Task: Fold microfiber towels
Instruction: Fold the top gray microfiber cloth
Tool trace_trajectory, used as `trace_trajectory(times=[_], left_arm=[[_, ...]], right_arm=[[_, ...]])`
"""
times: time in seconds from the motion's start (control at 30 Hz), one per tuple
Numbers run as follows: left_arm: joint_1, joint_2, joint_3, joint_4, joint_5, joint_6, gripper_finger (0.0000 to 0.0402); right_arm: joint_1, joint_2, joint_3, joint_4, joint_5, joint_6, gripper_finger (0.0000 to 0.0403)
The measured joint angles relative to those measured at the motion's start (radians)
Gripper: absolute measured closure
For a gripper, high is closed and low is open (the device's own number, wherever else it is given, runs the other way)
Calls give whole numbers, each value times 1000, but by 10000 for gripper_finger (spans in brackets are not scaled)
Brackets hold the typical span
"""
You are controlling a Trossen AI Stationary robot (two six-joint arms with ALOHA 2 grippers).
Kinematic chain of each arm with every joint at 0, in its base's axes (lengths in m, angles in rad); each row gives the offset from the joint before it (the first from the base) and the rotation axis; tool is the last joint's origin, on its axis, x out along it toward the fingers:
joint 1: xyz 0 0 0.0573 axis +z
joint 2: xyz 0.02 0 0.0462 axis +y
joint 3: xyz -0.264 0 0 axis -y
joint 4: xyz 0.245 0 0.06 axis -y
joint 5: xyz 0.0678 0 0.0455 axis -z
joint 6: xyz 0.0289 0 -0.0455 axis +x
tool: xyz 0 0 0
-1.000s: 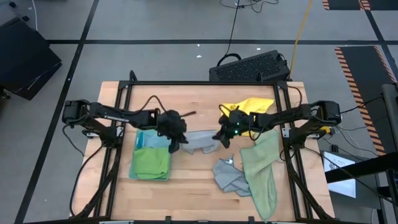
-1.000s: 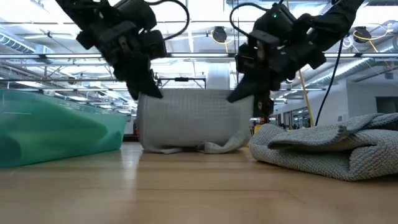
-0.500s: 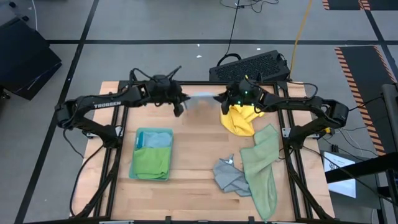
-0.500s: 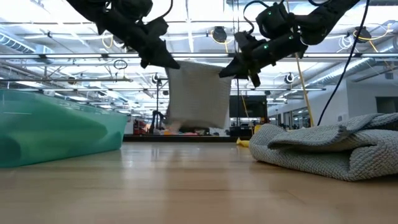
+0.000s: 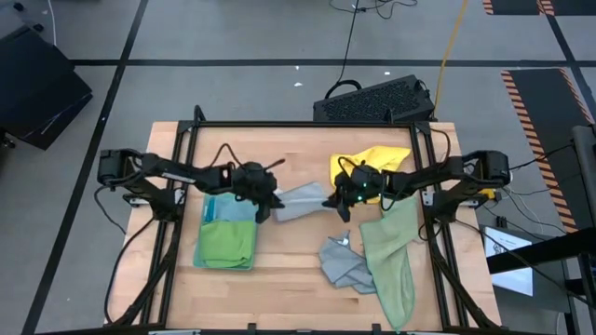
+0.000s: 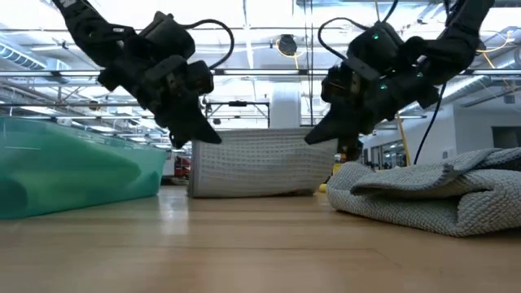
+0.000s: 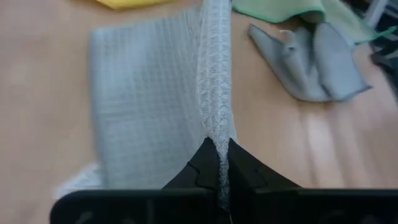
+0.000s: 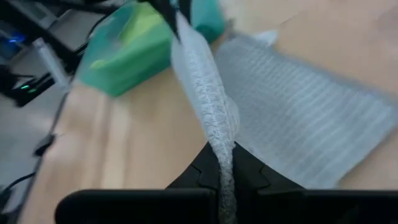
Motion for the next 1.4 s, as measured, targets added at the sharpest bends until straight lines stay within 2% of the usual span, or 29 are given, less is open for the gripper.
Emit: trace_trajectory(times=[0.17,0.37,0.53,0.63,0.7,0.9,1.0,1.23,1.4], left_arm=[[-39,2,-4,44,36,-56,396],[-73,6,-1,2,33,-81,387],[-109,6,-2,11,24,-147,394],[-131,6,-3,13,-23,-182,386],[-140,6,-3,9,-71,-184,388],[-123,13,-4,-21,-198,-190,391],[-117,33,-4,-20,-211,-180,383],[-117,97,-5,15,-192,-187,395],[-114,106,-7,57,-204,-191,363]], right_arm=[[33,-2,4,4,-77,63,399],[48,2,6,-53,-140,156,399],[74,3,5,5,-172,417,397],[82,3,5,16,-174,545,395],[83,3,4,12,-158,544,394],[75,30,5,0,-24,474,393],[76,57,5,15,23,431,393],[76,138,4,38,29,413,392],[76,148,3,46,37,409,388]])
